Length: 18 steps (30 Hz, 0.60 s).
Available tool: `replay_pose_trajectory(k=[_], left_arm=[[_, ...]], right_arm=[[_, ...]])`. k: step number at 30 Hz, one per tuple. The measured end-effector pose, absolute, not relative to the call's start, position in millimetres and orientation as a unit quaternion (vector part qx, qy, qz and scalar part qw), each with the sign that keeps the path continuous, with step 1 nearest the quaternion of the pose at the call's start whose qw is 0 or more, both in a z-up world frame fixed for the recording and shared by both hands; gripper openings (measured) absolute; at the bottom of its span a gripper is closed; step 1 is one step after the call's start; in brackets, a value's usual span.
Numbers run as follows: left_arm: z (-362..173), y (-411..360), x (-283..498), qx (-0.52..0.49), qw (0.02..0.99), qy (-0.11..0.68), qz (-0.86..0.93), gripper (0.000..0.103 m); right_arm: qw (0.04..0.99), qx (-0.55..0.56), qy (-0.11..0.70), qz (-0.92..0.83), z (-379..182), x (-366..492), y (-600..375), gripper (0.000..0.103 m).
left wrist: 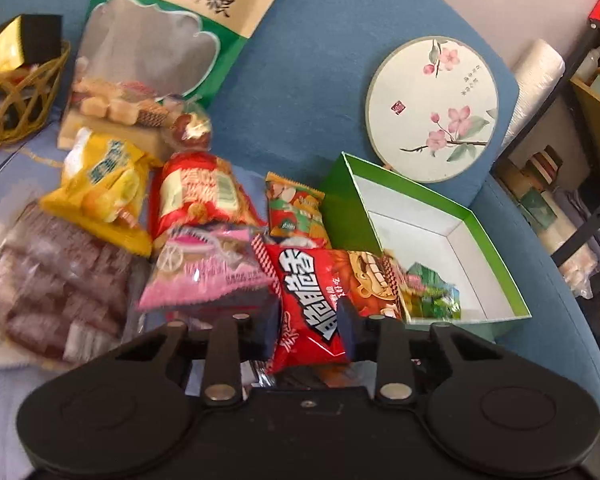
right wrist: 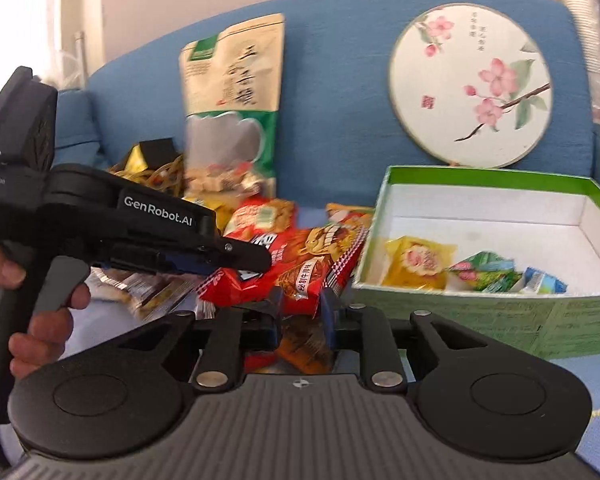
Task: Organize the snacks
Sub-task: 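Grasp a red snack bag with each gripper from the pile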
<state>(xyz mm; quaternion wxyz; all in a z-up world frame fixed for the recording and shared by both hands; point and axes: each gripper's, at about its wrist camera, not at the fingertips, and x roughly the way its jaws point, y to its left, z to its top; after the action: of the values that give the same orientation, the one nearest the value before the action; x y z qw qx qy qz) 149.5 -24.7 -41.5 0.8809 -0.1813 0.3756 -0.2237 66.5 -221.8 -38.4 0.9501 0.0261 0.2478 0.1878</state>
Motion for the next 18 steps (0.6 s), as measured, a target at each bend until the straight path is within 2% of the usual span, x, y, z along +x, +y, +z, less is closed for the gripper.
replay_pose_trajectory(k=[3,6,7,8,10,11,13,18], left_arm=[[-40.3,-9.5,125.5,-0.185,0.875,0.387,-0.223,0.019],[-39.8,1.8,94.1,-0.161,0.878,0.391,-0.226,0.02],[-42.2,6.8,86.5,-0.159,0.876,0.397,-0.223,0.034],[-44.7,11.6,81.4,-0.162,0.874,0.404,-0.215,0.059],[-50.6,24.5,74.2,-0.189,0.868,0.413,-0.2,0.085],[-52.0,29.3,72.7,-0.202,0.867,0.413,-0.194,0.087],[-52.2,36.1,73.5,-0.221,0.864,0.41,-0.192,0.087],[-46.7,29.8,79.5,-0.222,0.857,0.406,-0.226,0.084]], right_arm=[[0.933,0.025,0.282,0.222,-36.0,54.0,-216.5,0.036],[0.911,0.019,0.313,0.267,-47.3,41.4,-212.1,0.049],[0.905,0.019,0.326,0.272,-53.5,39.6,-211.6,0.05],[0.901,0.02,0.338,0.27,-58.9,39.6,-211.4,0.05],[0.899,0.025,0.347,0.265,-62.1,42.1,-211.8,0.058],[0.899,0.041,0.346,0.266,-61.6,43.6,-214.2,0.064],[0.894,0.085,0.345,0.274,-61.2,46.6,-220.9,0.101],[0.888,0.143,0.348,0.265,-62.0,50.9,-230.8,0.103]])
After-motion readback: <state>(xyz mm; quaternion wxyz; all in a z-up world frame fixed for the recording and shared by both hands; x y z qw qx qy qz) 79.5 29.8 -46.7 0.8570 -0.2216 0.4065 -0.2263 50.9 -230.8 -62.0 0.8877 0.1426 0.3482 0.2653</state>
